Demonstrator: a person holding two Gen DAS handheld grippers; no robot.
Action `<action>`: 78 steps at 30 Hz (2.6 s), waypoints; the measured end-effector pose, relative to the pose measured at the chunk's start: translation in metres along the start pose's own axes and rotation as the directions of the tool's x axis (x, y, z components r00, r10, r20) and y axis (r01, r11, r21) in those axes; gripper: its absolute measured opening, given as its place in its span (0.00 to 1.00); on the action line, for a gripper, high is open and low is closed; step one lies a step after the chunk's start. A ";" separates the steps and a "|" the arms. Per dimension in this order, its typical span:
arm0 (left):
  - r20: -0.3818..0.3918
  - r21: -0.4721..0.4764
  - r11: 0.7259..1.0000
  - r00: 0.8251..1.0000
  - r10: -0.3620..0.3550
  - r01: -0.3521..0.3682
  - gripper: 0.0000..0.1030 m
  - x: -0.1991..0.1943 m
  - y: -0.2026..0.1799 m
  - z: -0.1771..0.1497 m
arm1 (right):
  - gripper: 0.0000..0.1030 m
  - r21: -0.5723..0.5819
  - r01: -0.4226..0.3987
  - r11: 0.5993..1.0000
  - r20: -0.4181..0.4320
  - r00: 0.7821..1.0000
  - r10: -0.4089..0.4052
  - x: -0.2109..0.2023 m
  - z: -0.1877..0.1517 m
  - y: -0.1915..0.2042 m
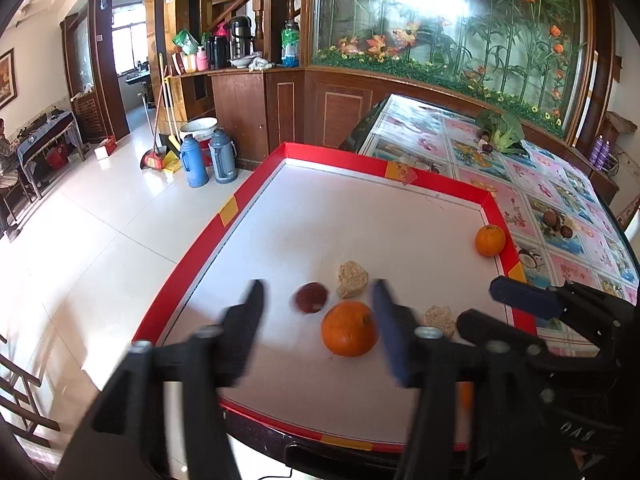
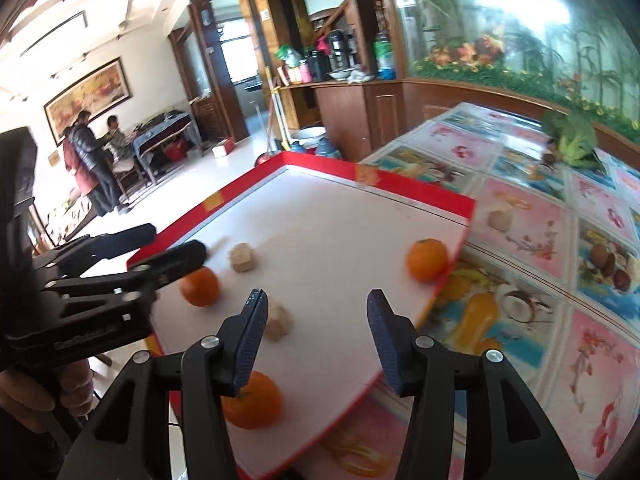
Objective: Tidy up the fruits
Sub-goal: 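Carry the date and yam chunk over the tray and open both tools, then move both open tools back to the fruit on the table, then lower the open right tool around a red date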
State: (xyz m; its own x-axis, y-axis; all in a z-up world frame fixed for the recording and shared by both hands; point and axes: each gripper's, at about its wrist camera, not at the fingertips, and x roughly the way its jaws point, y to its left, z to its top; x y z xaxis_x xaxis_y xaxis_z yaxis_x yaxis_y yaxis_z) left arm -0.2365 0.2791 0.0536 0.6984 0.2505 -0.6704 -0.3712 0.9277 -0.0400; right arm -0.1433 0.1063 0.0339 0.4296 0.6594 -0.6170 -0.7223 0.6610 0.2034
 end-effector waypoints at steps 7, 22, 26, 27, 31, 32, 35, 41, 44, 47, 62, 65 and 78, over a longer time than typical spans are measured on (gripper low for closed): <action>0.045 0.070 0.997 0.999 -0.020 0.017 0.80 -0.011 -0.021 0.000 | 0.50 0.073 0.061 0.995 0.022 0.998 -0.063 -0.015 -0.002 -0.036; 0.000 0.147 0.988 0.999 -0.042 0.041 0.84 -0.005 -0.052 -0.004 | 0.50 0.250 0.145 0.957 0.068 0.984 -0.167 -0.061 -0.013 -0.119; -0.014 0.160 0.986 0.999 -0.045 0.047 0.84 -0.004 -0.059 -0.004 | 0.50 0.308 0.172 0.936 0.067 0.977 -0.202 -0.075 -0.020 -0.145; -0.015 0.167 0.985 0.999 -0.044 0.046 0.84 -0.003 -0.062 -0.004 | 0.51 0.317 0.176 0.932 0.067 0.976 -0.207 -0.078 -0.021 -0.149; -0.018 0.182 0.982 0.999 -0.049 0.052 0.84 -0.004 -0.069 -0.004 | 0.51 0.353 0.205 0.913 0.066 0.968 -0.243 -0.090 -0.028 -0.168; -0.019 0.185 0.981 0.998 -0.051 0.054 0.84 -0.004 -0.071 -0.004 | 0.51 0.365 0.208 0.908 0.068 0.966 -0.249 -0.093 -0.029 -0.172; -0.026 0.198 0.978 0.998 -0.056 0.060 0.84 -0.003 -0.077 -0.005 | 0.52 0.386 0.210 0.898 0.065 0.965 -0.254 -0.096 -0.030 -0.181; -0.044 0.223 0.972 0.997 -0.062 0.070 0.84 0.002 -0.088 -0.008 | 0.52 0.395 0.202 0.896 0.058 0.968 -0.243 -0.095 -0.031 -0.185; -0.047 0.232 0.970 0.997 -0.064 0.073 0.84 0.002 -0.092 -0.009 | 0.52 0.391 0.199 0.899 0.062 0.968 -0.242 -0.095 -0.030 -0.185; -0.050 0.238 0.968 0.997 -0.065 0.075 0.84 0.002 -0.096 -0.009 | 0.52 0.397 0.192 0.897 0.055 0.971 -0.232 -0.092 -0.029 -0.189; -0.062 0.295 0.946 0.990 -0.123 0.136 0.84 -0.001 -0.135 0.004 | 0.51 0.407 0.216 0.887 -0.019 0.973 -0.229 -0.062 -0.008 -0.231; -0.069 0.306 0.937 0.986 -0.155 0.169 0.85 -0.002 -0.149 0.012 | 0.51 0.374 0.261 0.890 -0.043 0.963 -0.265 -0.054 -0.004 -0.234; -0.095 0.352 0.922 0.986 -0.139 0.164 0.85 0.053 -0.189 0.075 | 0.28 0.322 0.320 0.891 -0.106 0.948 -0.302 -0.033 0.004 -0.250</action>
State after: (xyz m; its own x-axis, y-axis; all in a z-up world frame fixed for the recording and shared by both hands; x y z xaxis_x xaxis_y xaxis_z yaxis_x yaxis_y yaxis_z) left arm -0.0838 0.1381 0.0809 0.6820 0.0915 -0.7256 -0.0121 0.9934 0.1139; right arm 0.0250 -0.0791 0.0071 0.5673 0.3874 -0.7267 -0.3319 0.9152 0.2288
